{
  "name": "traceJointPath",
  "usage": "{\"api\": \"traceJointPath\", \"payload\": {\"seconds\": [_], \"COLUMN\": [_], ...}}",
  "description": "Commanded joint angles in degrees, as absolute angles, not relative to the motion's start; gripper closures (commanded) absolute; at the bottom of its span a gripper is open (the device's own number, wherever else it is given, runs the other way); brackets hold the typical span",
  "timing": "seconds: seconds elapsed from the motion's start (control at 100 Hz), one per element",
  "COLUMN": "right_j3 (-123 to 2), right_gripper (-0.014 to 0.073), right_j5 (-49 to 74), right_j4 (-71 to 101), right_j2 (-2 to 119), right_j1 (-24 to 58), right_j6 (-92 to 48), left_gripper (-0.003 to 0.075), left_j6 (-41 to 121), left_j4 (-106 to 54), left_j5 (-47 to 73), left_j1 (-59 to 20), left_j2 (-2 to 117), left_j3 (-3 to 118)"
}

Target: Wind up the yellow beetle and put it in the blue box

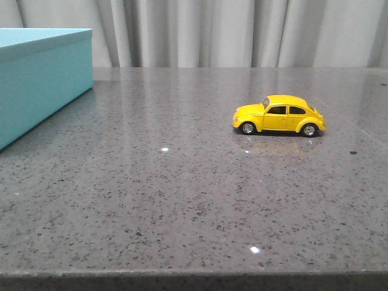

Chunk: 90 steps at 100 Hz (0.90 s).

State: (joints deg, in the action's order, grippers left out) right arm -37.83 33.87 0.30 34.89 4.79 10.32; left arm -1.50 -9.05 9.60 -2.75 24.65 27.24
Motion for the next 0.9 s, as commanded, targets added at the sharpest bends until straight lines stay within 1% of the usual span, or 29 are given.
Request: {"api": "traceJointPath", "payload": {"seconds": [0.0, 0.07, 0.22, 0.33, 0.4, 0.47, 0.57, 0.62, 0.66, 0.89], "right_j3": [-41.7, -43.8, -49.2, -54.0, -56.9, -60.1, -65.2, -67.9, -70.2, -81.4], "right_gripper": [0.0650, 0.0616, 0.0456, 0.0386, 0.0326, 0.0234, 0.0069, 0.0015, -0.0001, 0.0005], "right_j5": [30.9, 31.8, 34.1, 36.5, 38.1, 40.2, 44.5, 46.9, 49.0, 57.2], "right_j4": [0.3, 0.3, 0.6, 1.6, 2.4, 3.3, 4.3, 4.6, 4.7, 3.8], "right_j2": [39.1, 42.6, 49.9, 54.9, 58.3, 61.9, 67.5, 70.1, 72.0, 83.4], "right_j1": [6.5, 8.2, 12.5, 15.0, 16.3, 17.4, 18.8, 19.6, 20.2, 24.1], "right_j6": [10.0, 10.0, 10.0, 10.0, 10.0, 10.0, 10.0, 10.0, 10.4, 19.0], "left_gripper": [0.0739, 0.0739, 0.0739, 0.0739, 0.0739, 0.0739, 0.0739, 0.0739, 0.0739, 0.0739], "left_j6": [-1.9, -1.9, -1.9, -1.9, -1.9, -1.9, -1.9, -1.9, -1.9, -1.9], "left_j4": [-9.6, -9.6, -9.6, -9.6, -9.6, -9.6, -9.6, -9.6, -9.6, -9.6], "left_j5": [4.8, 4.8, 4.8, 4.8, 4.8, 4.8, 4.8, 4.8, 4.8, 4.8], "left_j1": [-3.0, -3.0, -3.0, -3.0, -3.0, -3.0, -3.0, -3.0, -3.0, -3.0], "left_j2": [25.4, 25.4, 25.4, 25.4, 25.4, 25.4, 25.4, 25.4, 25.4, 25.4], "left_j3": [28.9, 28.9, 28.9, 28.9, 28.9, 28.9, 28.9, 28.9, 28.9, 28.9]}}
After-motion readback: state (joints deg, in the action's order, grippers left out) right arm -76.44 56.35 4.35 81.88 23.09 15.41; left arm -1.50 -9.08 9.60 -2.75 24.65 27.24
